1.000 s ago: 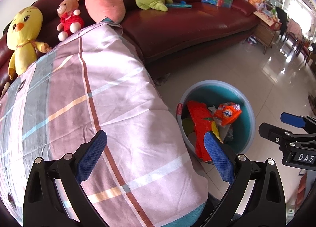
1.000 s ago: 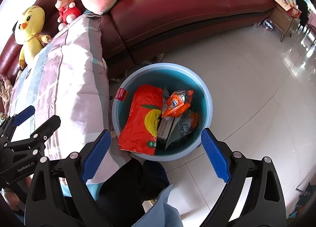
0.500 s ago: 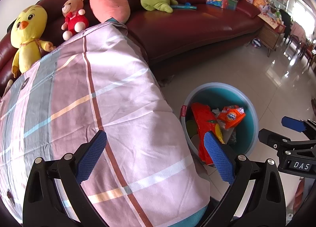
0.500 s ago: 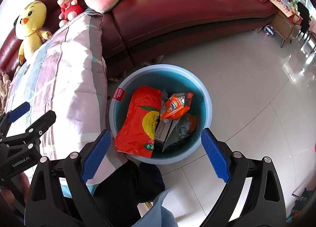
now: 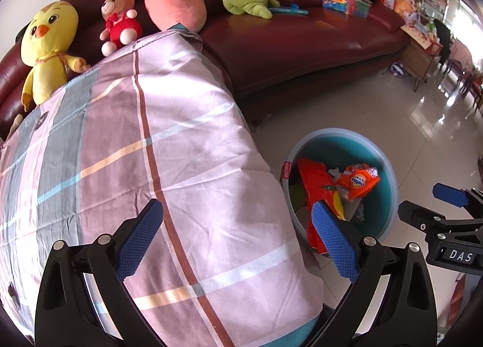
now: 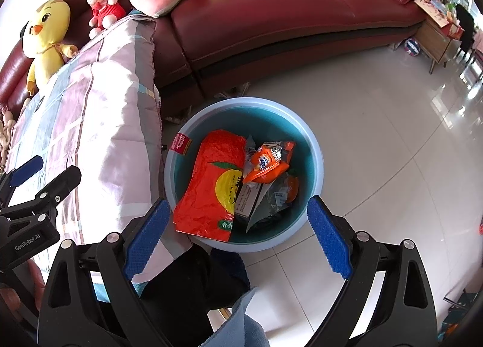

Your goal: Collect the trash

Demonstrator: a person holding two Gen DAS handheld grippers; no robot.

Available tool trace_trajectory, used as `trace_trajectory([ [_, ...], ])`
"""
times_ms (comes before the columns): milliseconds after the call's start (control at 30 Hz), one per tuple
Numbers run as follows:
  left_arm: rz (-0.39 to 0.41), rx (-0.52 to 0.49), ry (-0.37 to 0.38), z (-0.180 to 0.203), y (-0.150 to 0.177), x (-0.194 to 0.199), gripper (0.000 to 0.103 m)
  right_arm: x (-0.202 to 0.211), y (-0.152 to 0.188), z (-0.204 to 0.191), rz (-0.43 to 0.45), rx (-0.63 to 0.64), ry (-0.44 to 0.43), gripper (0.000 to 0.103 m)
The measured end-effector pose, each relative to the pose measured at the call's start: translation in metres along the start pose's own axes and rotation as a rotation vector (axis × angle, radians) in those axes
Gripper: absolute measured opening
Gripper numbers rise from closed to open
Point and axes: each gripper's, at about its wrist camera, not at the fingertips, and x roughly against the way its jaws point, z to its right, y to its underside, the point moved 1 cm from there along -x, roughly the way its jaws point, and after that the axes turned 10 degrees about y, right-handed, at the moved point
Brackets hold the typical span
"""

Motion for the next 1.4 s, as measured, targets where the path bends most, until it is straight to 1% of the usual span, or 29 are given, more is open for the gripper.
trace_trajectory([
  [733,-0.001,0.033,-0.033,-0.015,0.001,0.005,0.099,-0.001,-0.003,-0.015,-0.018,0.033,-0.011,0.088],
  [1200,-0.005,0.045,-0.040,-0.021,0.004,0.007,0.099,-0.001,-0.003,-0.022,-0.027,0.046,-0.008,0.088],
  [1300,-0.009,0.052,-0.030,-0.023,0.004,0.007,0.099,-0.001,-0.003,-0.022,-0.027,0.049,-0.007,0.088],
  [1400,-0.013,0.066,-0.035,-0.027,0.005,0.006,0.099,-0.001,-0.003,-0.024,-0.026,0.055,-0.005,0.088],
])
